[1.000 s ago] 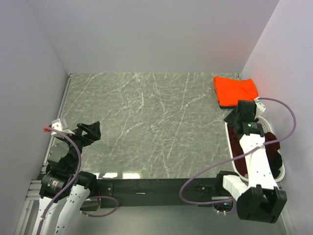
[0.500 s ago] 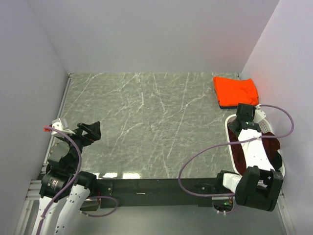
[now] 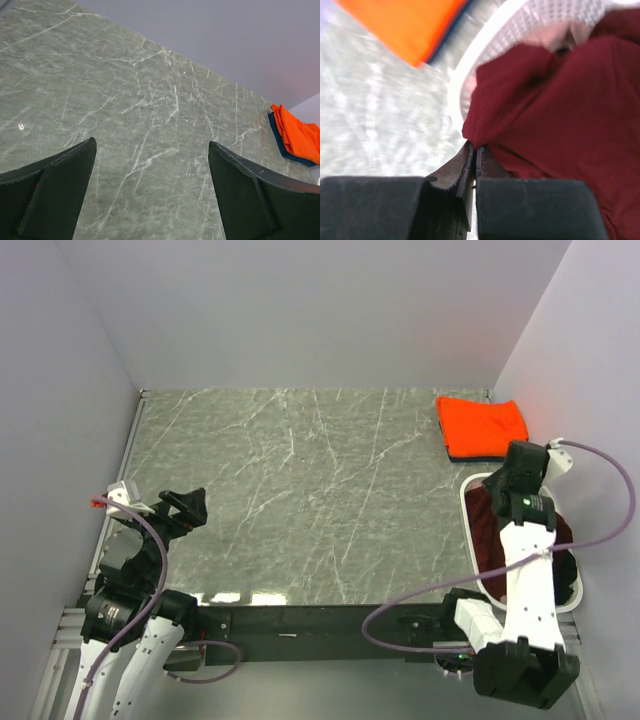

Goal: Fold and stack the t-shirts
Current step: Grab the tshirt from the pile, then move the tshirt to the center of the board

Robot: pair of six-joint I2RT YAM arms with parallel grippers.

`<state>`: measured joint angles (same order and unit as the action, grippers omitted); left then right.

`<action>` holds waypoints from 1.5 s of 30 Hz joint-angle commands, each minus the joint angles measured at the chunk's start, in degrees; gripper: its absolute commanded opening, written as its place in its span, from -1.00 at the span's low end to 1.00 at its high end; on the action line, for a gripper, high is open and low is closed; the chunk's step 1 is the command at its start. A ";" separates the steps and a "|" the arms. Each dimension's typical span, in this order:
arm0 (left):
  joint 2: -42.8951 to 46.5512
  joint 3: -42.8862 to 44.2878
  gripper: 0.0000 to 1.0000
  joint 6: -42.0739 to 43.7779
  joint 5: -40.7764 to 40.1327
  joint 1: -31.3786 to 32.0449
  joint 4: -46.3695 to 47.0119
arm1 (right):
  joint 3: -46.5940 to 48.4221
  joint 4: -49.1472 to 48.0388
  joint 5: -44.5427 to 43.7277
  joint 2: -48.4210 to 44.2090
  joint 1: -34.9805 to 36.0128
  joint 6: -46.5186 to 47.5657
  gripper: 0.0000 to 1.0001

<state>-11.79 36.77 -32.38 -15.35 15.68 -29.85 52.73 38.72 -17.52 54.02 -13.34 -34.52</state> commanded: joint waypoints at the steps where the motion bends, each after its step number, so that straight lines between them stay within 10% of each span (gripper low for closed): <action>1: -0.86 0.49 0.99 0.13 -0.03 0.14 1.02 | 6.41 3.20 2.66 -3.65 -0.28 2.52 -1.00; 9: -1.30 0.49 0.99 0.13 0.24 0.14 1.10 | 15.29 7.51 15.66 -4.98 2.09 4.99 -1.00; 25: -2.53 0.67 0.99 0.13 -0.03 0.14 0.67 | 24.78 -2.94 12.86 -0.32 35.46 -6.96 -1.00; 37: -3.33 1.02 0.99 -0.31 -1.26 0.14 -0.13 | 30.76 -19.20 10.58 21.26 58.15 -8.63 -1.00; 45: -3.76 1.63 0.99 -1.37 -3.98 0.05 -1.53 | 51.93 -21.41 9.17 44.22 70.90 -6.26 -1.00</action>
<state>-14.90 36.77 -32.69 -17.15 15.70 -31.31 96.12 23.92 -7.20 94.28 54.30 -41.52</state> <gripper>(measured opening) 0.995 0.022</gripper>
